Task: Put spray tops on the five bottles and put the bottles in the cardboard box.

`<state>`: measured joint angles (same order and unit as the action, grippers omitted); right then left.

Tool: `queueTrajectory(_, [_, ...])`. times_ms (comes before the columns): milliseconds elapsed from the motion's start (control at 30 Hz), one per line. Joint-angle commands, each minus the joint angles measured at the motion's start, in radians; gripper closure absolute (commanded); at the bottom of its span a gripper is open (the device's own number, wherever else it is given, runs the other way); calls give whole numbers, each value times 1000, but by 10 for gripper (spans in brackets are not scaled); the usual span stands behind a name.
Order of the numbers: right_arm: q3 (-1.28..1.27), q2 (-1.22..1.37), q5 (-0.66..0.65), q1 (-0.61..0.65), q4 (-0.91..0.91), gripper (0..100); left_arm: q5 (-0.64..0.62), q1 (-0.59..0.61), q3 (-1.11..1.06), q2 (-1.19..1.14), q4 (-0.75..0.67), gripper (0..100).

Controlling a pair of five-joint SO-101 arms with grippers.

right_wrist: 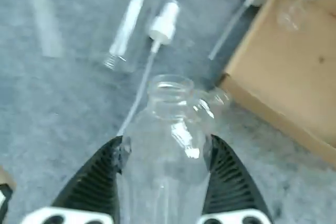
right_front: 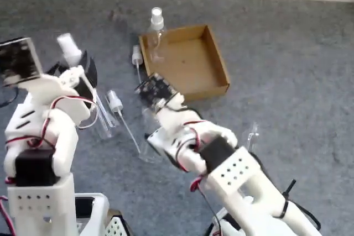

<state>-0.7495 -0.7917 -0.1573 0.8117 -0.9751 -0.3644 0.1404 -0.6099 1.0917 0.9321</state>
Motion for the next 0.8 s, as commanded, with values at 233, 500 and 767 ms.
queueTrajectory(233, [-74,-38,2,97,136,995,-112,5,-122,205,-152,983])
queueTrajectory(500, [-107,-39,6,97,162,995,-106,-8,-217,231,-155,983])
queueTrajectory(767, [-107,-39,8,97,163,995,-104,-108,-297,231,-150,983])
